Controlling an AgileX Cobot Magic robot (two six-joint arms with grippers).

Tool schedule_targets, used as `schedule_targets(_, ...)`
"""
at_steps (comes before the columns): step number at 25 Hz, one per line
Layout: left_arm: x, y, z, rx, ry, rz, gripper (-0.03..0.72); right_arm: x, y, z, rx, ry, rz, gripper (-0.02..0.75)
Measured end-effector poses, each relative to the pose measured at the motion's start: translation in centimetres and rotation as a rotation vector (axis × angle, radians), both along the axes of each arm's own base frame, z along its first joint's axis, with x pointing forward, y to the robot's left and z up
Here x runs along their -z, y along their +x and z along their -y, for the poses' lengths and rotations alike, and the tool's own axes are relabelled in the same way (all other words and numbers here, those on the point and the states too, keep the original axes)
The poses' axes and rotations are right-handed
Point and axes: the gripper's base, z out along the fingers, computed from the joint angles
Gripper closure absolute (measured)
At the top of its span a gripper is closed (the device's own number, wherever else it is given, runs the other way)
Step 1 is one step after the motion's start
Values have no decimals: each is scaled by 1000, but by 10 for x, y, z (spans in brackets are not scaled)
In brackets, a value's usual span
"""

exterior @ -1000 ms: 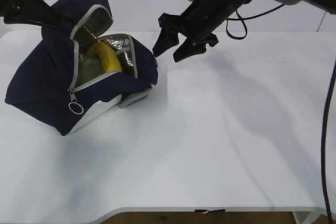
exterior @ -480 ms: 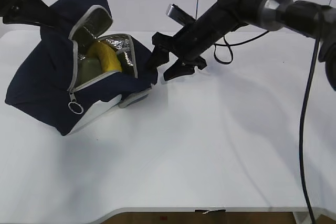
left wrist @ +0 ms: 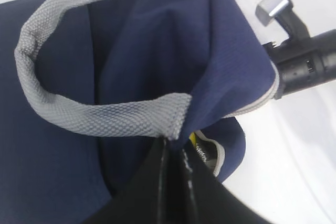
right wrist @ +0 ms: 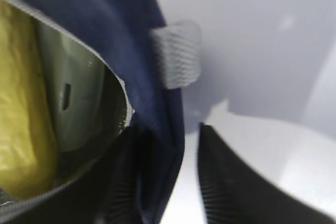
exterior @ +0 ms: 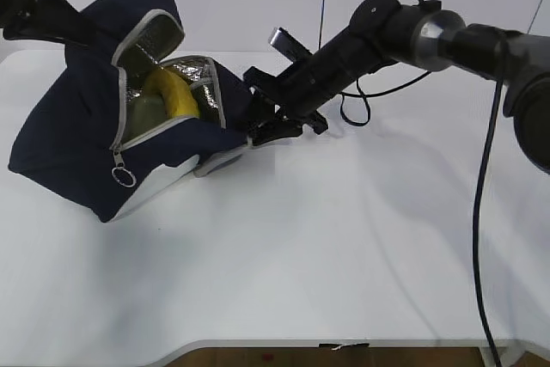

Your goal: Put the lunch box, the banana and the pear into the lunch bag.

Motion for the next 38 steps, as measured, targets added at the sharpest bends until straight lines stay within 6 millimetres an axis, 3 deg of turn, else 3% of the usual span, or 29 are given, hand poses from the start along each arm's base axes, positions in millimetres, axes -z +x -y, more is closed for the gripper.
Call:
schedule_targets(5, 0, 0, 0, 0, 0, 0, 693, 9, -2, -2, -15, 6, -41, 650)
schedule_targets(7, 0, 0, 0, 0, 0, 0, 693, 5, -2, -2, -29, 2, -33, 715)
schedule_targets(14, 0, -2, 2, 15, -18, -22, 693, -41, 5, -3, -75, -97, 105, 729)
schedule_targets(20, -1, -8, 20, 74, -73, -57, 693, -92, 3, 1, -32, -189, 229, 729)
schedule_targets(26, -7, -9, 29, 70, -188, -74, 693, -145, -26, -6, -48, -434, 396, 729)
schedule_targets(32, -9, -13, 38, 100, -241, -98, 693, -168, -62, -5, -96, -573, 410, 729)
schedule_targets(38, 0, -20, 87, 190, -250, -104, 693, -184, -86, 23, -93, -750, 428, 729)
